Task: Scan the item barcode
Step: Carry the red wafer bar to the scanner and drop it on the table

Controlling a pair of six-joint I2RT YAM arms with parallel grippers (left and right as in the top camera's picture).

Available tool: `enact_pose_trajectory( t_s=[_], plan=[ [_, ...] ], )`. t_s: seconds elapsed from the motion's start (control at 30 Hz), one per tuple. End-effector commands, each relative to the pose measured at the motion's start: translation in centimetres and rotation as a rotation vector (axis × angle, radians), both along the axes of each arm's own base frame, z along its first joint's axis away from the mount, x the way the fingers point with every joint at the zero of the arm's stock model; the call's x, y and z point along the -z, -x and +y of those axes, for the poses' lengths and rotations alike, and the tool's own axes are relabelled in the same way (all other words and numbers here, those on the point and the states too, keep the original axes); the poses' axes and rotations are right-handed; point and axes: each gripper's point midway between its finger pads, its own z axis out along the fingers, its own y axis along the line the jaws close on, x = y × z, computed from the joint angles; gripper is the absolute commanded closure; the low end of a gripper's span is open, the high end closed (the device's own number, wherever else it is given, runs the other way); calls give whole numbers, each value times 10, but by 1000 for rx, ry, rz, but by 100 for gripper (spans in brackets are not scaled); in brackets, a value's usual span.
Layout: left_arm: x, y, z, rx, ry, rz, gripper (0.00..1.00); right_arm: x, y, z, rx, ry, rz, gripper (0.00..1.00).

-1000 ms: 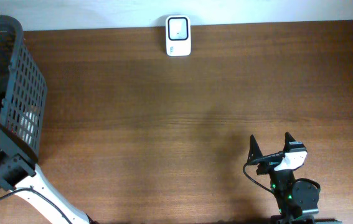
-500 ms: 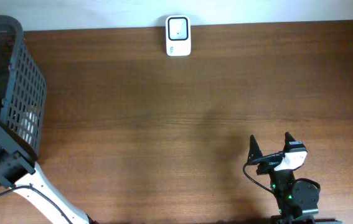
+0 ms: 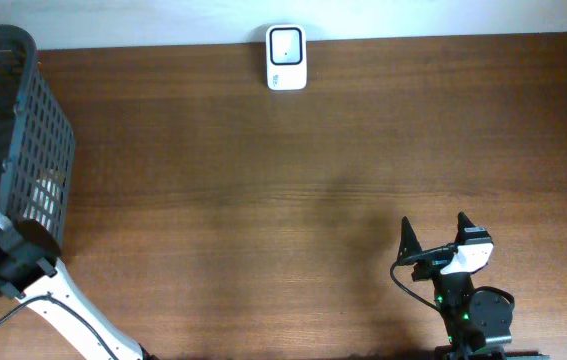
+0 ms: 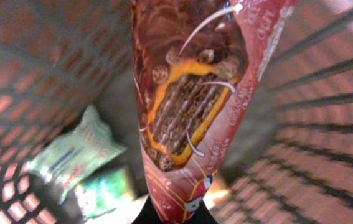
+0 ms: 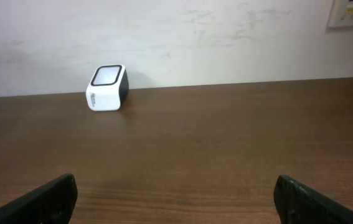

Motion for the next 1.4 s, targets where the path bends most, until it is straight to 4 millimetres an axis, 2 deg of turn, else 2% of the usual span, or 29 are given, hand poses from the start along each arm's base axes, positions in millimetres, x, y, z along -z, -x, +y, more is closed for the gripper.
enact_pose_trajectory(
  t_s=[0.0, 0.07, 0.13, 0.2, 0.27, 0.4, 0.43, 0.5, 0.57, 0.63, 0.7, 0.77, 0.83, 0.93, 0.97, 1.0, 1.13, 1.2, 1.3, 1.37],
  plan=[
    [-82, -19, -45, 148, 51, -317, 100, 3, 0, 0, -5, -6, 6, 1],
    [-117, -19, -63, 207, 39, -416, 100, 3, 0, 0, -5, -6, 6, 1],
    [-143, -17, -78, 249, 19, -479, 100, 3, 0, 0, -5, -6, 6, 1],
    [-177, -11, -101, 293, 1, -563, 100, 3, 0, 0, -5, -6, 6, 1],
    [-203, -7, -124, 341, 11, -635, 100, 3, 0, 0, -5, -6, 6, 2],
    [-257, 3, -208, 598, 74, -798, 100, 3, 0, 0, -5, -6, 6, 1],
    [-261, 4, -222, 631, 86, -810, 100, 3, 0, 0, -5, -6, 6, 1],
    [-268, 4, -273, 744, 133, -825, 100, 3, 0, 0, -5, -6, 6, 1],
    [-266, 1, -316, 836, 186, -813, 100, 3, 0, 0, -5, -6, 6, 1],
    [-256, -4, -359, 922, 237, -778, 100, 3, 0, 0, -5, -6, 6, 1],
    [-234, -13, -401, 968, 250, -699, 100, 3, 0, 0, -5, -6, 6, 1],
    [-208, -23, -430, 963, 218, -603, 100, 3, 0, 0, -5, -6, 6, 1],
    [-178, -31, -444, 854, 188, -498, 100, 3, 0, 0, -5, -6, 6, 1],
    [-128, -36, -463, 587, 192, -362, 100, 3, 0, 0, -5, -6, 6, 1],
    [-104, -36, -477, 501, 200, -317, 100, 3, 0, 0, -5, -6, 6, 1],
    [-89, -37, -489, 483, 203, -293, 100, 3, 0, 0, -5, -6, 6, 1],
    [-29, -38, -548, 579, 204, -215, 100, 3, 0, 0, -5, -6, 6, 1],
    [13, -36, -577, 626, 201, -181, 99, 3, 0, 0, -5, -6, 6, 1],
    [69, -37, -601, 663, 196, -174, 92, 3, 0, 0, -5, -6, 6, 1],
    [95, -39, -601, 654, 170, -180, 90, 3, 0, 0, -5, -6, 6, 1]
  ],
)
